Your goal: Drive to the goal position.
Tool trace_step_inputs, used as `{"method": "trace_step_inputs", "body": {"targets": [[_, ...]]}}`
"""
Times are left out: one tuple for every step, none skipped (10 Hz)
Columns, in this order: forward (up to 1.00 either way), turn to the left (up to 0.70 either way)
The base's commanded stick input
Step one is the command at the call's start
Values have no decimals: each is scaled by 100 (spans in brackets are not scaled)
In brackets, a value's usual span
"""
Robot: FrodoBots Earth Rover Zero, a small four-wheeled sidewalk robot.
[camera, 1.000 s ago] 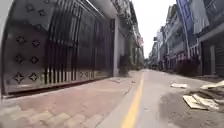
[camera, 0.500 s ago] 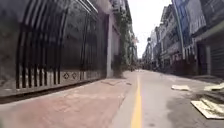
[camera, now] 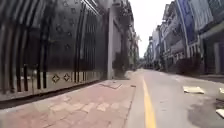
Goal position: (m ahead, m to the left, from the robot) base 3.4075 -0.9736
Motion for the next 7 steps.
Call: {"method": "trace_step_inputs", "body": {"targets": [[100,0],[100,0],[100,-7],[100,-40],[100,-40],[100,-40],[100,-40]]}}
